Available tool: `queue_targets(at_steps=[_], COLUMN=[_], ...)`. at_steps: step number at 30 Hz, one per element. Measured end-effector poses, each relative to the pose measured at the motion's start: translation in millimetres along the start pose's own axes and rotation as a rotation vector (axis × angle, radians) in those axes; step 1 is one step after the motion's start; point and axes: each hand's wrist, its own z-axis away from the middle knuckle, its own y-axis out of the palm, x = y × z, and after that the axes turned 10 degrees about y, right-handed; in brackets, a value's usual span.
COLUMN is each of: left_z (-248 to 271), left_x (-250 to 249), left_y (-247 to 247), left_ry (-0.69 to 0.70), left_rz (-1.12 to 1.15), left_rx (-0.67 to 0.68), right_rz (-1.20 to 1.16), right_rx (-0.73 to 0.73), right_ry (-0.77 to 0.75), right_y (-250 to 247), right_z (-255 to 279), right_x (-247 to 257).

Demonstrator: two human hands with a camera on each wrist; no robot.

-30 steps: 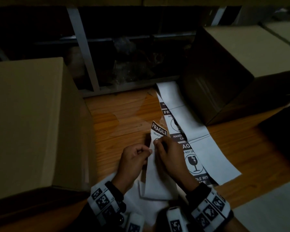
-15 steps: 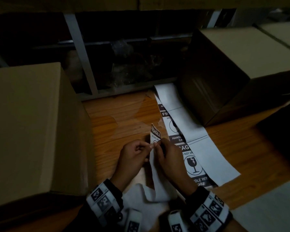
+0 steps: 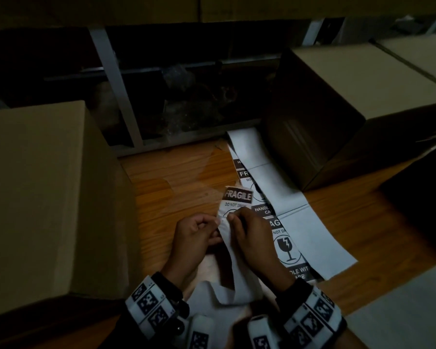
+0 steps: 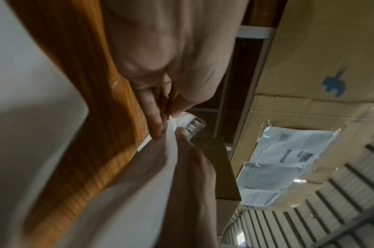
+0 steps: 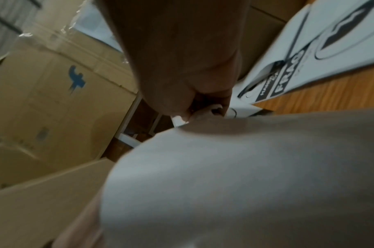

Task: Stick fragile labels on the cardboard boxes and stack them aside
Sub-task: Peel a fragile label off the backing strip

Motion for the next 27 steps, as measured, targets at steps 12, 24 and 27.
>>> queue_targets(at_steps=[12,24,27], left_z=[0,1,1], left_x=[0,2,2], left_y=[-2,1,1], left_ry=[0.074,0.096,0.125], left_rz=[-0.134,-0.147,-0.167], left_rx=[0.029,0.109,0.087], right_rz=[-0.532,0.004,0.025], right_rx=[0.072,0.031,0.021], right_ry=[0.278,-0.082,-0.096], right_y=[-9,-4,1], right_z=[2,-7,-4], right_x=[2,5,6])
